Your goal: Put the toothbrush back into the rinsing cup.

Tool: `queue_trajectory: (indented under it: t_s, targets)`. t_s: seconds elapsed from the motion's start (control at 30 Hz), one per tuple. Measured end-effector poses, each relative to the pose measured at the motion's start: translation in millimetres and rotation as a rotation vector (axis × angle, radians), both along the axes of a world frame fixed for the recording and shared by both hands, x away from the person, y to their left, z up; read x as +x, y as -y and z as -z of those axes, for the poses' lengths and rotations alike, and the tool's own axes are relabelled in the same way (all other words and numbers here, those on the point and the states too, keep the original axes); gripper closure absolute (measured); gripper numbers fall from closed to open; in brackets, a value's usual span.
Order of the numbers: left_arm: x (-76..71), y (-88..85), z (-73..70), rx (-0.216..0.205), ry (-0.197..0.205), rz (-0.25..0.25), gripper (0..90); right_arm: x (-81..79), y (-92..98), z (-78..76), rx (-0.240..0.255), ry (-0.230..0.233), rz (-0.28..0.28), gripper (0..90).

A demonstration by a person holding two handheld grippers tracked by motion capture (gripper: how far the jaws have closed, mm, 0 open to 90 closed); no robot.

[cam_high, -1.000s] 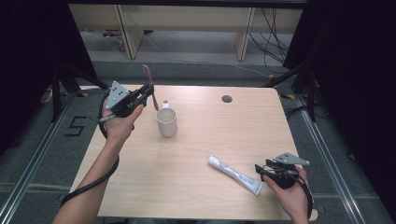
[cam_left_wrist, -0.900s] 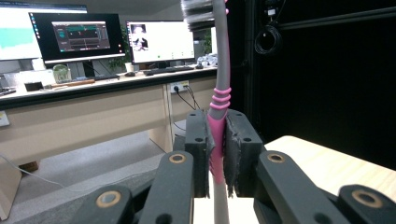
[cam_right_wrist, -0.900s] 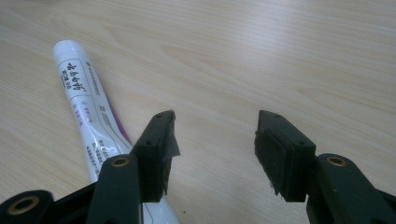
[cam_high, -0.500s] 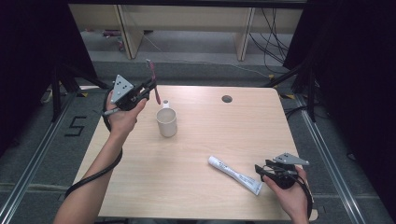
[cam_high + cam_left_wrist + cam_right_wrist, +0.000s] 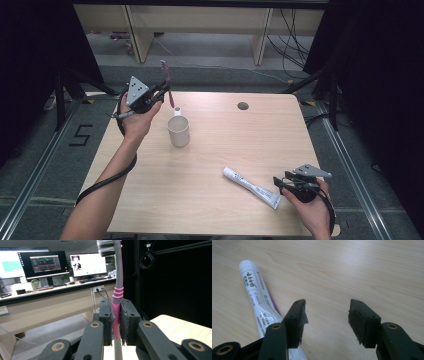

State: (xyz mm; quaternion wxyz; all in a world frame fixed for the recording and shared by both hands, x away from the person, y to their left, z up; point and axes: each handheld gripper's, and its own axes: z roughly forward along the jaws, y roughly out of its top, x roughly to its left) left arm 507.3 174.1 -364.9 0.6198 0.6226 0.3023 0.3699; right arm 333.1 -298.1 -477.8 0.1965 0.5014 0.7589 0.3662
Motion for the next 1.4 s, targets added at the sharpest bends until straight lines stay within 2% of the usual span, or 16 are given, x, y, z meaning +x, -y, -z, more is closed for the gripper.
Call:
queue_trajectory:
  t_s: [0.13, 0.23, 0.27, 0.37, 0.43, 0.5, 0.57, 0.73, 0.83, 0.87, 0.93, 1.0, 1.03, 1.23, 1.3, 1.4]
  targets:
    - [4.2, 3.0, 2.1, 0.022, 0.006, -0.010, 80.2, 0.1, 0.5, 0.0, -0.009, 0.011, 0.005, 47.8]
    - [7.9, 5.4, 3.9, 0.030, 0.001, -0.018, 80.2, -0.1, -0.6, 0.0, 0.005, -0.003, 0.004, 47.8]
    - [9.3, 6.4, 4.6, 0.028, 0.004, -0.018, 80.2, 0.8, 0.6, 0.0, -0.017, 0.018, -0.005, 47.8]
    - [12.3, 8.6, 6.9, 0.023, 0.003, -0.022, 80.2, 2.1, 1.2, 1.2, -0.020, 0.040, -0.022, 47.8]
    - [13.9, 9.4, 8.2, 0.028, 0.001, -0.023, 80.2, -0.5, -2.2, 1.2, 0.016, -0.003, 0.010, 47.8]
    - [15.5, 10.0, 9.7, 0.032, 0.000, -0.027, 80.2, -0.2, -1.9, 1.4, 0.014, 0.001, 0.009, 47.8]
    - [17.6, 10.7, 12.0, 0.030, -0.008, -0.029, 80.2, 1.4, 0.2, 1.4, -0.011, 0.027, -0.007, 47.8]
    - [23.4, 12.5, 19.4, 0.039, -0.015, -0.040, 80.2, 1.1, 0.2, 1.0, -0.016, 0.032, -0.005, 47.8]
    - [25.5, 12.9, 22.0, 0.043, -0.023, -0.047, 80.1, 1.0, 0.3, 1.0, -0.016, 0.031, -0.005, 47.8]
    - [26.5, 13.7, 23.5, 0.045, -0.022, -0.051, 80.1, -0.8, -2.1, 1.0, 0.017, -0.007, 0.006, 47.8]
    - [26.5, 14.3, 24.1, 0.047, -0.022, -0.059, 80.1, 0.7, -0.1, 1.6, 0.000, 0.012, -0.009, 47.8]
    - [28.3, 15.2, 25.0, 0.052, -0.019, -0.054, 80.1, -0.9, -2.0, 1.5, 0.014, -0.004, 0.010, 47.8]
    - [29.0, 15.4, 25.6, 0.055, -0.021, -0.056, 80.1, -0.2, -1.3, 1.9, 0.005, 0.009, 0.003, 47.8]
    - [33.6, 16.6, 29.8, 0.052, -0.029, -0.058, 80.1, 0.1, -0.4, 1.8, 0.008, 0.009, -0.003, 47.8]
    - [34.7, 17.9, 31.5, 0.063, -0.027, -0.066, 80.1, -0.1, -0.2, 1.5, 0.009, 0.001, -0.004, 47.8]
    - [35.9, 18.6, 33.3, 0.067, -0.031, -0.068, 80.1, 0.5, 0.0, 2.1, 0.005, 0.016, -0.007, 47.8]
